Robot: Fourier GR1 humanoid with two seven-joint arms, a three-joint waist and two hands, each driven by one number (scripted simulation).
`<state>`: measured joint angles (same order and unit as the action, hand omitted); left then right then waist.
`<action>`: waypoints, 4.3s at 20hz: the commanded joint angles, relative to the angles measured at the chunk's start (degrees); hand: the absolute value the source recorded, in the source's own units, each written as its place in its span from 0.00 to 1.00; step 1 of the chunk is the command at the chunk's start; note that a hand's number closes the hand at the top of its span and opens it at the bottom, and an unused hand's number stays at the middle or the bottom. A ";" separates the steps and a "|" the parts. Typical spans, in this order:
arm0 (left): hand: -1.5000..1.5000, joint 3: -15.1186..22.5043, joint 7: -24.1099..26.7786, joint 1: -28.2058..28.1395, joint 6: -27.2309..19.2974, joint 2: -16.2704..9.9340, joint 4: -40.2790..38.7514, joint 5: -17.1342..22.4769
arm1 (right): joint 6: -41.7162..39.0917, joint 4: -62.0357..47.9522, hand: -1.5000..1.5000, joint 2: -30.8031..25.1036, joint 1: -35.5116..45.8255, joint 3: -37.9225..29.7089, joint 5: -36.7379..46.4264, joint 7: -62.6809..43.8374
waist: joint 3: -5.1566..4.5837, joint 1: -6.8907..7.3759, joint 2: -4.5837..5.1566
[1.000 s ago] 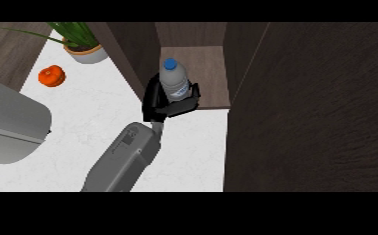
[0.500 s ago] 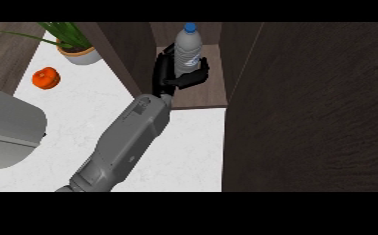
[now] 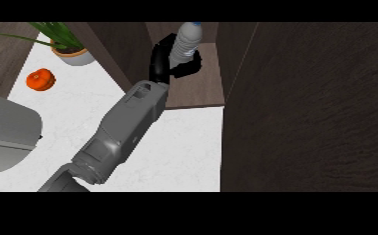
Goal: Pick up the bottled water, place it into the cabinet and close the cabinet
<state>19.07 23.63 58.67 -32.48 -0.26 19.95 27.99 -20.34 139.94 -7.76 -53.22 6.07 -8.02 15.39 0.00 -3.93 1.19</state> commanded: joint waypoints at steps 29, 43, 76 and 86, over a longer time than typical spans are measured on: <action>0.00 -9.07 12.79 10.64 5.17 -1.40 -9.65 1.62 | -4.38 3.07 0.00 -0.69 -1.85 -0.61 -5.98 -1.61 | -0.17 -0.55 0.36; 0.00 -6.68 13.64 4.22 11.28 0.23 -1.57 3.58 | -4.40 3.27 0.00 0.23 -2.88 -0.35 -6.65 -2.47 | -0.01 1.84 -1.32; 1.00 14.00 2.20 -46.44 18.43 -13.04 65.81 7.54 | -10.11 6.56 1.00 -8.91 -3.72 7.83 6.99 -2.94 | -0.01 4.56 -1.66; 0.00 8.10 4.33 -59.20 20.98 -22.12 78.78 11.38 | -13.61 15.22 1.00 -13.45 -4.66 16.00 15.05 -1.74 | -0.21 4.55 -2.05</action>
<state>28.57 27.72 3.97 -12.37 -19.88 93.67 37.89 -34.01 143.10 -19.30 -57.66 21.26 -1.06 17.12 -0.14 0.21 -0.79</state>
